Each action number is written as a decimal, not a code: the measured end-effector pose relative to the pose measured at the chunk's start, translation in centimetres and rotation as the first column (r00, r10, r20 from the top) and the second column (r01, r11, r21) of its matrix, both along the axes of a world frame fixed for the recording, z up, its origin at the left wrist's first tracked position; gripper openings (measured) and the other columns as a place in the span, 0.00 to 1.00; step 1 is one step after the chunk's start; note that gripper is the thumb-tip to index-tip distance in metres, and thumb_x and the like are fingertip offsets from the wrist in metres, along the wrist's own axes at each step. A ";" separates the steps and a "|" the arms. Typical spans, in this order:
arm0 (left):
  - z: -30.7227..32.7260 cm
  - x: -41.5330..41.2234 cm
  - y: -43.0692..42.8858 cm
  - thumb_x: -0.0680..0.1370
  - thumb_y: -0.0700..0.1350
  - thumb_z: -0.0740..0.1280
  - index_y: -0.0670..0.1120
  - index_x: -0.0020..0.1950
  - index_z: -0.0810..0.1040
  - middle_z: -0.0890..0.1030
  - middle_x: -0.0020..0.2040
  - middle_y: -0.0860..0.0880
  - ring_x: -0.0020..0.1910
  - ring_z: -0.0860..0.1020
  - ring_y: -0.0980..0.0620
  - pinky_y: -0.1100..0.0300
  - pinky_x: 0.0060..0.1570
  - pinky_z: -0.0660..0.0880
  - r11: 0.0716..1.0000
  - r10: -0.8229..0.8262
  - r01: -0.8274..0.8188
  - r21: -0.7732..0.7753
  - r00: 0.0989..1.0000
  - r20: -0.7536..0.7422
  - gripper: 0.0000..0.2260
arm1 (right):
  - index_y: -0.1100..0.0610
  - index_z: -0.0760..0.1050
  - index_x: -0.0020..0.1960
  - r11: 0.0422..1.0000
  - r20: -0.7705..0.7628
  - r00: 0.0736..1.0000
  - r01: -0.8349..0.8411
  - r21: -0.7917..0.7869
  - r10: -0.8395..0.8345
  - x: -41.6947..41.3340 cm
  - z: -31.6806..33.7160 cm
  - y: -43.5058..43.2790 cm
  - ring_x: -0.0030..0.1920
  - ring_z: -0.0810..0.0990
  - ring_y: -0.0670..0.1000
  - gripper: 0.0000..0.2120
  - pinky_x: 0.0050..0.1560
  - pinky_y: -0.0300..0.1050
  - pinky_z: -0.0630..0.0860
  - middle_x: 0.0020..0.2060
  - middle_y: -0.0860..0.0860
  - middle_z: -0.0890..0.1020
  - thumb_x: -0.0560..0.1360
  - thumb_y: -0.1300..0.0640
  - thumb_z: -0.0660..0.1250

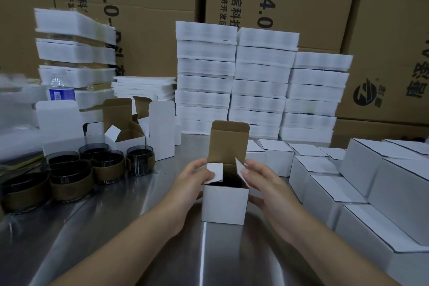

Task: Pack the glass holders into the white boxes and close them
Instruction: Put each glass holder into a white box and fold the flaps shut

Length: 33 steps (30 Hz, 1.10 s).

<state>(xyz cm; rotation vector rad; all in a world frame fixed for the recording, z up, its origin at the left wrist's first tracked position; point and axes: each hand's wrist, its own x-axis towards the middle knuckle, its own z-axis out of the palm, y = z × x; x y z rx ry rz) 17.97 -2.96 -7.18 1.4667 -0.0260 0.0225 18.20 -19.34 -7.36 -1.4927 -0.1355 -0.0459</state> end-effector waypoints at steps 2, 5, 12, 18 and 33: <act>-0.1 0.1 0.0 0.78 0.41 0.64 0.58 0.59 0.76 0.84 0.44 0.55 0.40 0.82 0.58 0.66 0.35 0.74 1.000 -0.022 0.022 -0.003 1.000 0.013 0.14 | 0.48 0.73 0.62 1.000 0.000 1.000 -0.005 -0.017 0.005 -0.1 0.2 0.0 0.54 0.80 0.42 0.16 0.54 0.43 0.75 0.56 0.43 0.80 0.75 0.57 0.68; -0.3 0.3 0.2 0.77 0.41 0.63 0.59 0.57 0.75 0.85 0.41 0.57 0.38 0.82 0.61 0.67 0.37 0.75 0.997 -0.071 0.071 0.010 0.997 0.030 0.15 | 0.47 0.73 0.62 0.999 0.003 1.000 -0.024 -0.025 0.024 -0.2 0.3 0.0 0.52 0.81 0.42 0.17 0.52 0.43 0.74 0.53 0.40 0.82 0.75 0.59 0.68; -0.4 0.6 0.5 0.77 0.40 0.63 0.63 0.54 0.75 0.84 0.40 0.58 0.49 0.79 0.54 0.61 0.43 0.72 0.994 -0.106 0.105 0.026 0.992 0.067 0.17 | 0.42 0.76 0.56 0.996 0.057 0.995 -0.075 -0.046 0.078 -0.1 0.4 -0.4 0.44 0.82 0.40 0.17 0.44 0.41 0.73 0.45 0.40 0.84 0.75 0.62 0.67; -0.8 0.3 -0.1 0.80 0.39 0.58 0.50 0.43 0.74 0.81 0.48 0.48 0.47 0.76 0.49 0.59 0.41 0.70 1.000 -0.009 0.011 -0.019 0.993 0.118 0.09 | 0.49 0.82 0.39 0.997 0.035 0.998 -0.060 -0.046 0.061 -0.2 0.3 -0.3 0.48 0.80 0.45 0.13 0.45 0.40 0.72 0.45 0.45 0.84 0.74 0.62 0.62; -2.1 1.4 1.9 0.58 0.55 0.74 0.58 0.51 0.71 0.77 0.57 0.51 0.53 0.77 0.58 0.67 0.50 0.71 0.940 -0.319 0.278 0.198 0.922 0.220 0.24 | 0.37 0.73 0.47 0.825 0.355 0.924 0.085 -0.559 0.145 -0.4 -0.2 -1.6 0.56 0.72 0.30 0.18 0.58 0.35 0.70 0.56 0.25 0.70 0.62 0.40 0.76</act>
